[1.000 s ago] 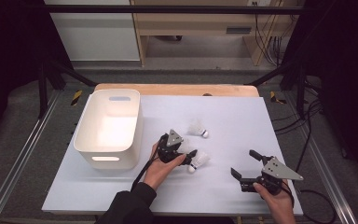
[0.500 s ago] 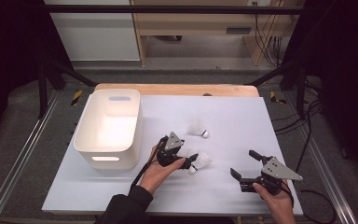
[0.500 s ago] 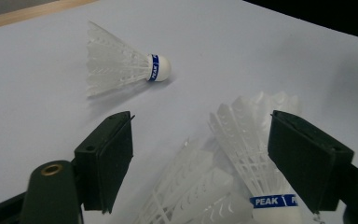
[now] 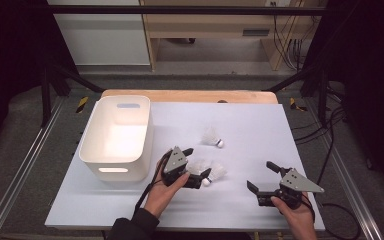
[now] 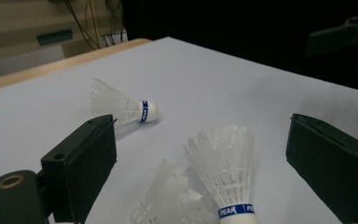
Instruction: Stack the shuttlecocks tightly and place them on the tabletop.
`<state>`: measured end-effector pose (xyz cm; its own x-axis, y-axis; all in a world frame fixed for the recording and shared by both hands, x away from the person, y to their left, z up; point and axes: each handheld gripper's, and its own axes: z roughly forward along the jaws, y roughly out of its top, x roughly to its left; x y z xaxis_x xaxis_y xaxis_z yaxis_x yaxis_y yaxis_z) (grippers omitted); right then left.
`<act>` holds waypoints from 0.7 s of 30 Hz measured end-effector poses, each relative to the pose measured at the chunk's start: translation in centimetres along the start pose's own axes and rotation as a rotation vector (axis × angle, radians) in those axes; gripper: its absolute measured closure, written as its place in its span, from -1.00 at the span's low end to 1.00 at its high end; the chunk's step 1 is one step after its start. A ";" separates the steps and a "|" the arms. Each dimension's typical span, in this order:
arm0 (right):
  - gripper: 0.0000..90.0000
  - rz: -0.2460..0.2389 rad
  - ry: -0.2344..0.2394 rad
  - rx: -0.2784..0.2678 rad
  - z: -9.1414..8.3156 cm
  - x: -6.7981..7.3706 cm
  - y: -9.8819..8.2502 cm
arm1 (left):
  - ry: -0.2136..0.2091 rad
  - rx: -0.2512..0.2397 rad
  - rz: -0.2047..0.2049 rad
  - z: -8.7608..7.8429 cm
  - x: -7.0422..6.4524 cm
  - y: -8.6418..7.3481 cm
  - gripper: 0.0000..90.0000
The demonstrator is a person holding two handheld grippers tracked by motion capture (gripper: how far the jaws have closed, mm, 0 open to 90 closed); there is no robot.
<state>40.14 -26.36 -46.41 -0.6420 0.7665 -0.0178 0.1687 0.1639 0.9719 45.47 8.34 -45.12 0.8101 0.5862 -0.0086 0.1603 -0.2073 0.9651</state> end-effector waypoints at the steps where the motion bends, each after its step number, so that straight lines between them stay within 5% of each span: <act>1: -0.90 0.005 0.009 0.010 0.1 0.1 0.0 | 0.001 -0.022 0.002 -0.7 -0.2 -0.2 -0.84; 2: -0.89 0.003 0.013 0.016 0.2 0.2 0.0 | 0.008 -0.045 -0.002 -2.3 -0.5 -0.7 -0.85; 10: -0.78 0.017 0.076 0.062 1.5 1.4 0.5 | 0.032 -0.099 -0.018 -7.0 -1.4 -3.4 -0.88; 13: -0.71 0.031 0.141 0.119 3.1 2.2 1.6 | 0.049 -0.130 -0.025 -8.6 -1.4 -3.0 -0.88; 21: -0.57 0.004 0.208 0.289 7.5 2.5 3.1 | 0.074 -0.146 0.011 -11.4 -1.3 -3.9 -0.89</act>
<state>44.65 -19.25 -45.19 -0.7742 0.6298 0.0625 0.3572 0.3533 0.8647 37.36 17.32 -45.86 0.7668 0.6416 0.0162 0.0638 -0.1013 0.9928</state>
